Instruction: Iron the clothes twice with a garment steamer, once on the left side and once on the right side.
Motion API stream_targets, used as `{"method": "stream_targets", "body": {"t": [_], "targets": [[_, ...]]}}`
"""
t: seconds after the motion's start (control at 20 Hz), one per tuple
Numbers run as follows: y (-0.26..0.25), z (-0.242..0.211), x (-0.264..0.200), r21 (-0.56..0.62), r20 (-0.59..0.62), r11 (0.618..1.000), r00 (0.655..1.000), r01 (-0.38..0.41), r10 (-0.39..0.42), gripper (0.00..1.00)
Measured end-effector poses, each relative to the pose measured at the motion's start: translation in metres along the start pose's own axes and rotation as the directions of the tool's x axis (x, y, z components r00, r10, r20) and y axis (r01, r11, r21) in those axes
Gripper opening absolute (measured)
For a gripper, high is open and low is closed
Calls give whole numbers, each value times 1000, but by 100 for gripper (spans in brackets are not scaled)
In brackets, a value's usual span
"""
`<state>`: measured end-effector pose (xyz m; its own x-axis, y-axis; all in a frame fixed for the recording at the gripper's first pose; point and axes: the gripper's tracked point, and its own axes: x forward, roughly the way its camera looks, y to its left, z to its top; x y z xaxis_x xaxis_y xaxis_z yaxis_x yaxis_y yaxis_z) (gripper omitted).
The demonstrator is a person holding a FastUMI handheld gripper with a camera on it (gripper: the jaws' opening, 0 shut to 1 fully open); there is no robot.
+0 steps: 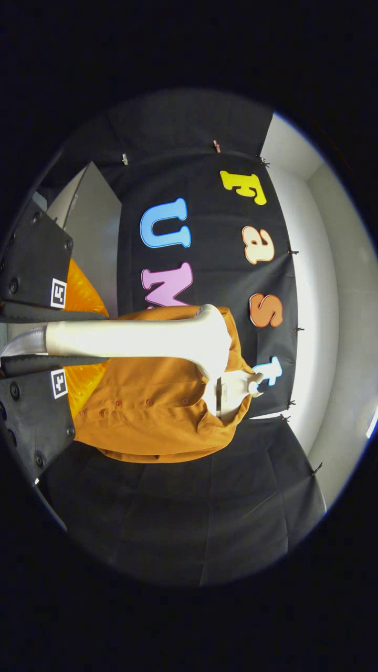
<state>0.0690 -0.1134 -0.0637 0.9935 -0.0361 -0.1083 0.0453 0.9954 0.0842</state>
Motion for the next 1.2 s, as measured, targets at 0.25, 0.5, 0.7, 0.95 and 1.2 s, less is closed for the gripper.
{"method": "stream_targets", "body": {"t": [0.25, 0.5, 0.7, 0.95, 1.2], "targets": [[39, 30, -17, -25, 57, 999, 998, -27, 28, 27], [67, 48, -44, -8, 88, 999, 995, -48, 49, 27], [82, 57, -62, -24, 106, 999, 993, -44, 46, 27], [92, 65, -80, -25, 129, 998, 990, -51, 54, 27], [99, 68, -87, -41, 139, 997, 988, -66, 71, 27]]}}
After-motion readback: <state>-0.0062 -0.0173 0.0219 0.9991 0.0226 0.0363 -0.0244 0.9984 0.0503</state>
